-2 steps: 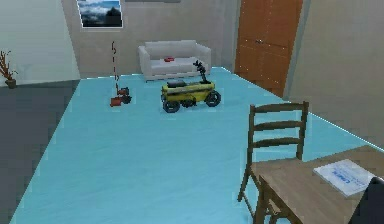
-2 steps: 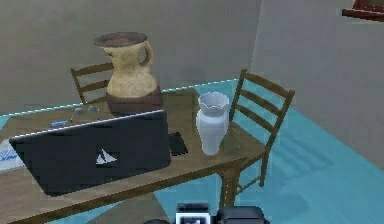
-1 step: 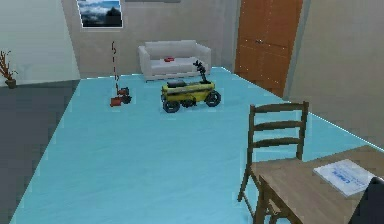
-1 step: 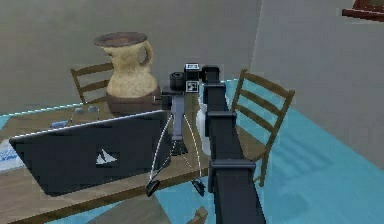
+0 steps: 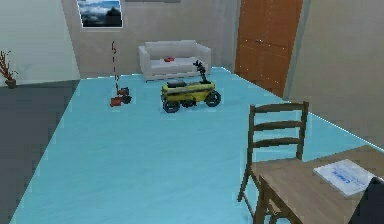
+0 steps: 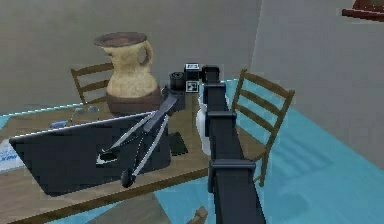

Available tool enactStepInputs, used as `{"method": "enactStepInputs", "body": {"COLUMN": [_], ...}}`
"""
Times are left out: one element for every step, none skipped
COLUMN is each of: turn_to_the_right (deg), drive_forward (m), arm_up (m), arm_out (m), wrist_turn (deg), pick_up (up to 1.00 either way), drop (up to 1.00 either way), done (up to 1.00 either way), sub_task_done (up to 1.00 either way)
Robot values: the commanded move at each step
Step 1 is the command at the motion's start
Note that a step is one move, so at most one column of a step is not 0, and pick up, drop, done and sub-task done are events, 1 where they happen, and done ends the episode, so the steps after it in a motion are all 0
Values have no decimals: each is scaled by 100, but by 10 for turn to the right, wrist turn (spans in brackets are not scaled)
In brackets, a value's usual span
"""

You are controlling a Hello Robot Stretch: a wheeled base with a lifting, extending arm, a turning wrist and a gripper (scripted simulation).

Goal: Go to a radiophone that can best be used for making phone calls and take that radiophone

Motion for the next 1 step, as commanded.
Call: {"method": "enactStepInputs", "body": {"turn_to_the_right": [0], "drive_forward": [0], "arm_up": [0], "arm_out": [0], "wrist_turn": [450], "pick_up": [0], "drop": [0], "done": [0], "sub_task_done": [0]}}
